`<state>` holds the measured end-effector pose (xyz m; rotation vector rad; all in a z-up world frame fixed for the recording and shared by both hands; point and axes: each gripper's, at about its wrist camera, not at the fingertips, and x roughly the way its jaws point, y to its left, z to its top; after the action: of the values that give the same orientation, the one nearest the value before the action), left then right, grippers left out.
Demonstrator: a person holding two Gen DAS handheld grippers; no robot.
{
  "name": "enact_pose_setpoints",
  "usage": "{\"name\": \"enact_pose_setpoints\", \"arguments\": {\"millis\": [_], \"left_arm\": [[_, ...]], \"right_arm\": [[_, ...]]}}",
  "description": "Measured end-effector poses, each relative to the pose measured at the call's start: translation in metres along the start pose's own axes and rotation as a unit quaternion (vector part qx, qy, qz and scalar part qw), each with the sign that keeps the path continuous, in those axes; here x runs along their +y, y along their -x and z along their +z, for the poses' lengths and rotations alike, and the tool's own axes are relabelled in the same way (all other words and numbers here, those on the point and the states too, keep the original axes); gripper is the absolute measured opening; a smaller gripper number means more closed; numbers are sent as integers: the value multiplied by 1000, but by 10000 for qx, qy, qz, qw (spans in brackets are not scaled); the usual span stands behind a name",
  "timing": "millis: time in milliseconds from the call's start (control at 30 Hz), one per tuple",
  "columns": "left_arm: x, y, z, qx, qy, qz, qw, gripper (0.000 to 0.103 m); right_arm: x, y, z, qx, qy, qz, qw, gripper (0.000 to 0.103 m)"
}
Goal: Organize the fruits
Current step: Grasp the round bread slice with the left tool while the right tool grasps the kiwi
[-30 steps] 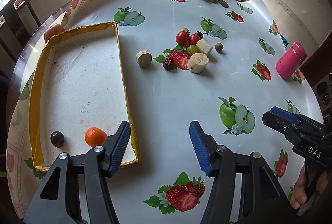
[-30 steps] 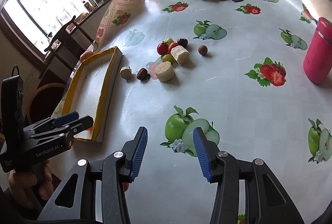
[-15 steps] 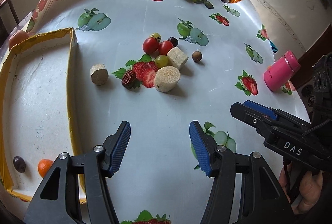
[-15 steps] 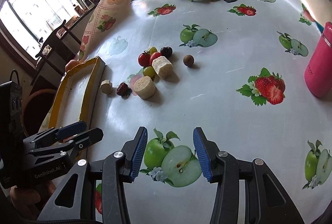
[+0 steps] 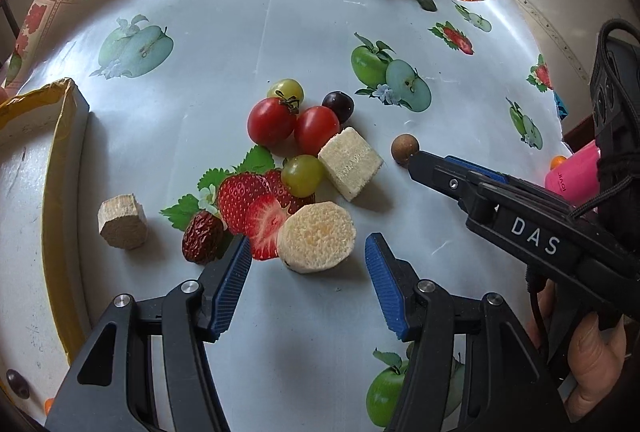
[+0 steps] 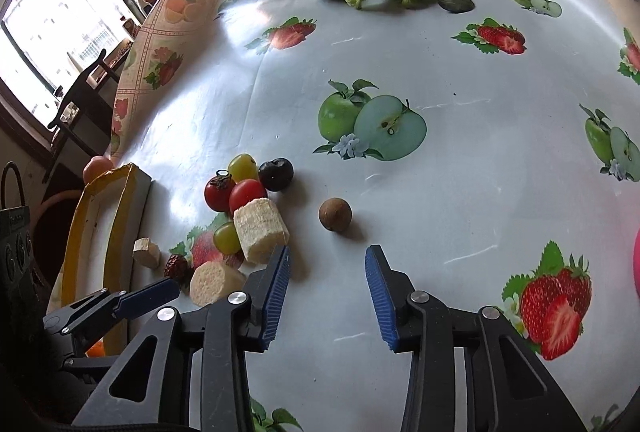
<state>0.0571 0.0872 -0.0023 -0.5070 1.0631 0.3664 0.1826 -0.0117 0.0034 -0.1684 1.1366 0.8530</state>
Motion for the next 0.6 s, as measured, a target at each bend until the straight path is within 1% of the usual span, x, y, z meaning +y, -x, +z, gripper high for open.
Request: {"name": "enact_pose_setpoints", "arguments": {"millis": [100,167,200,233,267,367,433,600], "left_arm": [[-1,-11,2,60,-34,26,10000,57],[-4,-14,3,-38,-148,70,9999,57],[-7,-14,4,-85,-223,121,9996,49],[-9,-15,4,-93,-292,138,9994,41],[-10,-15,4,-85,-351,158,9992,38],[-9,-13,2,-15,-344,62,9994,37],[-9,-8,-2,5,-342,65,9994,37],[-7,15,-15,-48,-307,173,9994,37]], "right_arm": [[-1,-15,9,37,-15,-1,10000,35],[0,-24,11,90,57,-134,9999,34],[0,-29,11,125,58,-162,9998,30],[0,-29,12,54,83,-206,9997,27],[1,-30,12,50,111,-254,9996,22],[2,-26,10,64,104,-269,9996,22],[2,-17,3,30,65,-221,9997,22],[7,14,-19,-68,-46,-14,10000,22]]}}
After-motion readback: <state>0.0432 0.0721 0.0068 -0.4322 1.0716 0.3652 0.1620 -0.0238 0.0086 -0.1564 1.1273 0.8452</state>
